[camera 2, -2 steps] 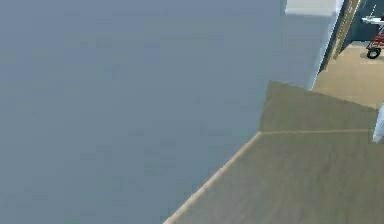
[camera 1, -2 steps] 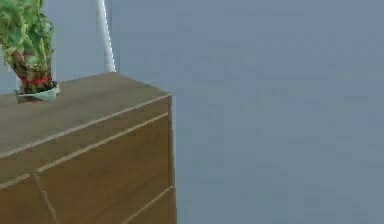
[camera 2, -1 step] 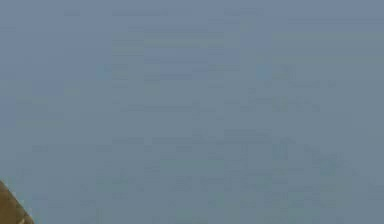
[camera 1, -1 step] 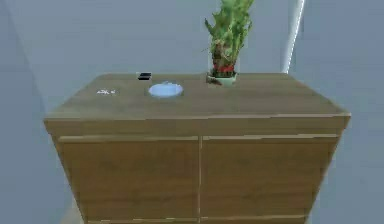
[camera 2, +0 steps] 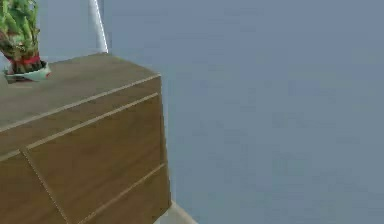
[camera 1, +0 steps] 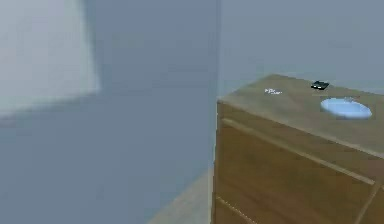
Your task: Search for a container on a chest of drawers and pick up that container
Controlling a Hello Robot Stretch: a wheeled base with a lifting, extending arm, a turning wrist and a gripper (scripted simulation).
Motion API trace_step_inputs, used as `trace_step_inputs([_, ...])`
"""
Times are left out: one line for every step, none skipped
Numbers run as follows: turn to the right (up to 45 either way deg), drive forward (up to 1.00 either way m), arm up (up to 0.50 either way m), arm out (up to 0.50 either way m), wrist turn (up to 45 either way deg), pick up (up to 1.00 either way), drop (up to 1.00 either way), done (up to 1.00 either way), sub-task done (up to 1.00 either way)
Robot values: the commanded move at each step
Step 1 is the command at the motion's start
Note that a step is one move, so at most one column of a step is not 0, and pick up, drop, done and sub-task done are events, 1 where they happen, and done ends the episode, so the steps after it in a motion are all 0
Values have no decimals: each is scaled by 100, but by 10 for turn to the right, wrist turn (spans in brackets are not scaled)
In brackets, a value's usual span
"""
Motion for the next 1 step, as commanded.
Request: trace_step_inputs([-450, 0, 0, 0, 0, 0, 0, 0, 0])
